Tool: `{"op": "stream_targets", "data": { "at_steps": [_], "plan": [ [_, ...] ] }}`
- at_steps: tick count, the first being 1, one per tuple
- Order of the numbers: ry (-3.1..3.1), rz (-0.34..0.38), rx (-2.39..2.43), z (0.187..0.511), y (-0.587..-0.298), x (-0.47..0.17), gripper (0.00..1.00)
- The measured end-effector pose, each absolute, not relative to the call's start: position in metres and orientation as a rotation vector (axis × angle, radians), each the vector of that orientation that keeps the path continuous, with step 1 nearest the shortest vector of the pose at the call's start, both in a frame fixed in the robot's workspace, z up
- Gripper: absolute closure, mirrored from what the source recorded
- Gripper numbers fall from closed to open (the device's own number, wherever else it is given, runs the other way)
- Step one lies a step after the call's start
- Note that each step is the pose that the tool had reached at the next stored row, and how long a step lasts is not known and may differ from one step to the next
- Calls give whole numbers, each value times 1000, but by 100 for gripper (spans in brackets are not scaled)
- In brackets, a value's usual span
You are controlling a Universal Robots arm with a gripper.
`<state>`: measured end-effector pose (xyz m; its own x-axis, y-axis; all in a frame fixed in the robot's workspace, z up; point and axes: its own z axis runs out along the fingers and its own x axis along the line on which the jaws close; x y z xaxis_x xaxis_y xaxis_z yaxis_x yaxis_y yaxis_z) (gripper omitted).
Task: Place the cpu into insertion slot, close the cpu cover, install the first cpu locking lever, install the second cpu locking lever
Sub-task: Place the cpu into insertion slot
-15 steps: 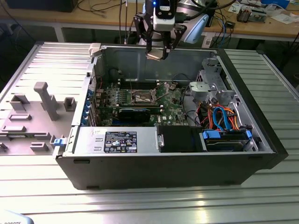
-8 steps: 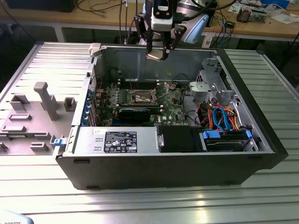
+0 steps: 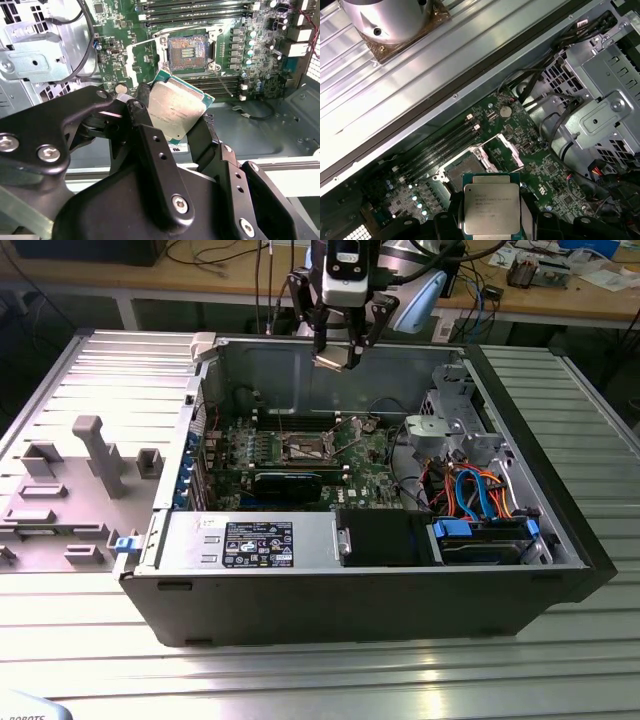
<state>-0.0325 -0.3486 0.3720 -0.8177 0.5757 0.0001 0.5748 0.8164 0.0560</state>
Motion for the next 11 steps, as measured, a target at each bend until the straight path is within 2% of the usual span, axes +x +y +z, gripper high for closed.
{"op": "stream_targets", "data": {
  "at_steps": [11],
  "plan": [
    [2971, 83, 964, 372, -349, -32, 46]
  ]
}}
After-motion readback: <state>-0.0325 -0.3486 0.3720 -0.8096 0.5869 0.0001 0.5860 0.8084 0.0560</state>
